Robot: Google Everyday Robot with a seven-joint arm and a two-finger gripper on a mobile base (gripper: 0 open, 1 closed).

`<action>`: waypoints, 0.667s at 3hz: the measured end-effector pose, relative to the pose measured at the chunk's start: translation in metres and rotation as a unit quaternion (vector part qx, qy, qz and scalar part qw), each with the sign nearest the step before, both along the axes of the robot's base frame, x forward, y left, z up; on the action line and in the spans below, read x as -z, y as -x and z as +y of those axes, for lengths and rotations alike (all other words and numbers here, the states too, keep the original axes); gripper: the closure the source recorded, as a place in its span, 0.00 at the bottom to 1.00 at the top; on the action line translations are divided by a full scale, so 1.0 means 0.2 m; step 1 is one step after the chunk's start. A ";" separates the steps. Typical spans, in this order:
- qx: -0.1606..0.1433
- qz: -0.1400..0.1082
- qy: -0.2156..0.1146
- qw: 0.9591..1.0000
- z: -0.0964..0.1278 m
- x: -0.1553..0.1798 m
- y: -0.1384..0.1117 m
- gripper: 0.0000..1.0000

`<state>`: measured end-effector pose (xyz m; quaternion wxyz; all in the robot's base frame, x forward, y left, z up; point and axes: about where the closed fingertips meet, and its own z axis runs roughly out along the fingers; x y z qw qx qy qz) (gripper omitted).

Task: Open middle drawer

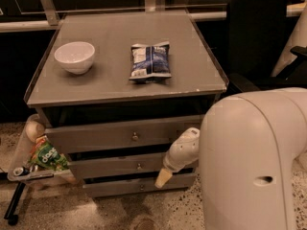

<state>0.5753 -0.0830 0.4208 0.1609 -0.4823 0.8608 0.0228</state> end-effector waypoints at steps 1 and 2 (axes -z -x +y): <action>0.005 -0.004 0.003 1.000 -0.02 0.06 -0.06 0.00; 0.007 -0.009 0.002 1.000 -0.03 0.10 -0.10 0.00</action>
Offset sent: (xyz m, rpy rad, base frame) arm 0.0316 -0.0079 -0.0289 -0.0047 -0.0348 -0.0215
